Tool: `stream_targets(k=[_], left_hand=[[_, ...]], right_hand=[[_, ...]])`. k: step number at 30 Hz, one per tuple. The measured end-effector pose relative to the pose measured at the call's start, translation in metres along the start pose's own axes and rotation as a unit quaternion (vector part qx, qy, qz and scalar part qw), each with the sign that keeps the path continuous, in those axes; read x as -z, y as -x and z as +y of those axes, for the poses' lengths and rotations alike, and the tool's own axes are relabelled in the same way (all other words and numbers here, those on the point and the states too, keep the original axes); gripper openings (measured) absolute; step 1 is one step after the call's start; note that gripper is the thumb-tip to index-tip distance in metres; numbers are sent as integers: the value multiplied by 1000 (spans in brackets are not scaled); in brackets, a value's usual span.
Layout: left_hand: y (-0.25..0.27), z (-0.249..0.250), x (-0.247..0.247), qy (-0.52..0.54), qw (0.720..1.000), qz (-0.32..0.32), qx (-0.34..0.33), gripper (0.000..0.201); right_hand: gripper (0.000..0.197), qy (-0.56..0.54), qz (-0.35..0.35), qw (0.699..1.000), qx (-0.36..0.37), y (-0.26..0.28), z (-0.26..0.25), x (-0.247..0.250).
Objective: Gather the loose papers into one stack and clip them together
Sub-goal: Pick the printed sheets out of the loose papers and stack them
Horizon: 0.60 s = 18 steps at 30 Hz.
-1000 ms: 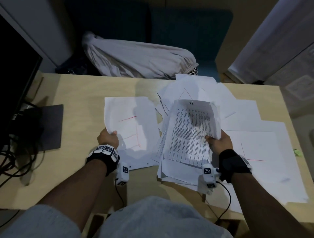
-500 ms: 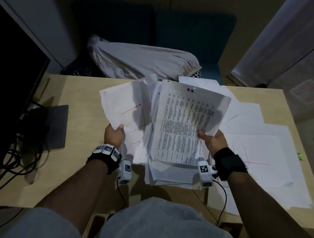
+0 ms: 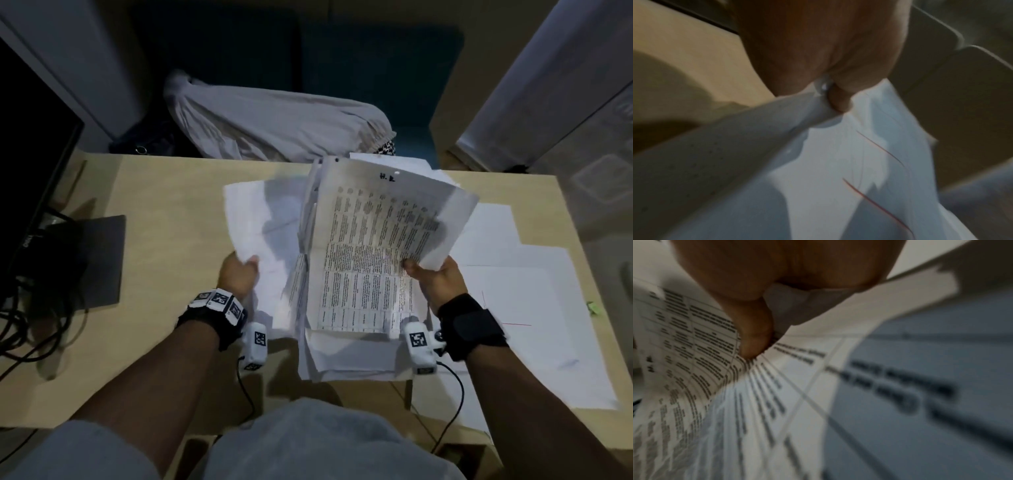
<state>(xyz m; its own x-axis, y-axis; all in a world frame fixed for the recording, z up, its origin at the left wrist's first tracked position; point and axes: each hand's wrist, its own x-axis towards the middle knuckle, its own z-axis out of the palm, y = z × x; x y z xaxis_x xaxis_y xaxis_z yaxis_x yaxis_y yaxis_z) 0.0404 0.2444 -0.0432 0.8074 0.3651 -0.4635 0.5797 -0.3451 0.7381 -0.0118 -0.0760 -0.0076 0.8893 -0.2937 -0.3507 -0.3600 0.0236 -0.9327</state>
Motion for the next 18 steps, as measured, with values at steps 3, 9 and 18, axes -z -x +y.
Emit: stream_targets(k=[3, 9, 18], left_hand=[[17, 20, -15, 13, 993, -108, -43, 30], [33, 37, -34, 98, 944, -312, -37, 50], [27, 33, -45, 87, 950, -297, 29, 57]], right_hand=[[29, 36, 0, 999, -5, -3, 4, -5], [37, 32, 55, 996, -60, -16, 21, -7], [42, 23, 34, 996, -85, -16, 21, -8]])
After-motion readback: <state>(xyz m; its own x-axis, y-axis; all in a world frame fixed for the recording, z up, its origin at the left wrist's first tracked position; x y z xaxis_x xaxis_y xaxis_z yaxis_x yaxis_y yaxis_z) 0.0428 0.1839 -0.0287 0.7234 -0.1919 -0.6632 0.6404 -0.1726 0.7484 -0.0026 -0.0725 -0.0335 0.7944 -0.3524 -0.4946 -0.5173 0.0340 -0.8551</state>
